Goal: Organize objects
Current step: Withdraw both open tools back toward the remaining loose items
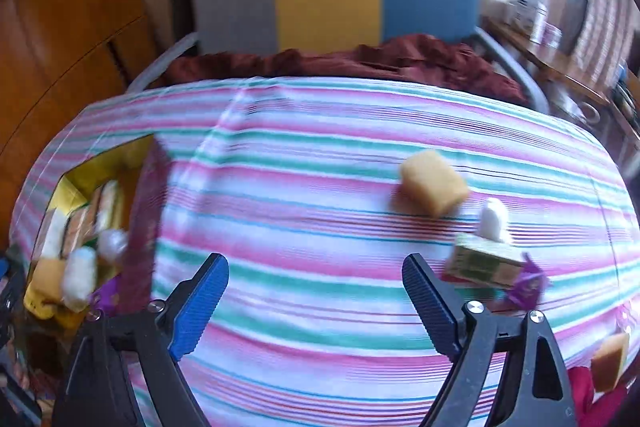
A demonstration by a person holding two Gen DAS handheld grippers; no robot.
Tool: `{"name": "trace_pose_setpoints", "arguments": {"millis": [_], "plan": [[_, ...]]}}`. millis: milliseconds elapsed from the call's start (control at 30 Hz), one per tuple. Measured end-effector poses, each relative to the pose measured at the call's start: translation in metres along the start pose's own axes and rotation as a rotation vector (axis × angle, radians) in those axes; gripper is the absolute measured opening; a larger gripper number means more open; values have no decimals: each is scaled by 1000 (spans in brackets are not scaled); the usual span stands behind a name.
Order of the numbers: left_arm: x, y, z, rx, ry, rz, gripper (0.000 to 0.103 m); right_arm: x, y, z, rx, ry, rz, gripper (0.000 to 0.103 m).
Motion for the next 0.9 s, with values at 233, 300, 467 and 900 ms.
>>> {"name": "trace_pose_setpoints", "arguments": {"millis": [233, 300, 467, 900], "plan": [[-34, 8, 0, 5, -51, 83, 102, -134, 7, 0, -93, -119, 342, 90], [-47, 10, 0, 7, -74, 109, 102, -171, -6, 0, -103, -111, 503, 90], [-88, 16, 5, 28, -145, 164, 102, -225, -34, -8, -150, 7, 825, 90], [-210, 23, 19, 95, -296, 312, 102, -224, -39, 5, -118, 150, 890, 90]]}}
Point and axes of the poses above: each gripper's, at about its wrist camera, not at the fingertips, and z roughly the way its jaws point, x to its left, y to its top, the point moved 7 cm from there along z, roughly the way its jaws point, and after that the axes turned 7 degrees about x, right-handed, at the moved point
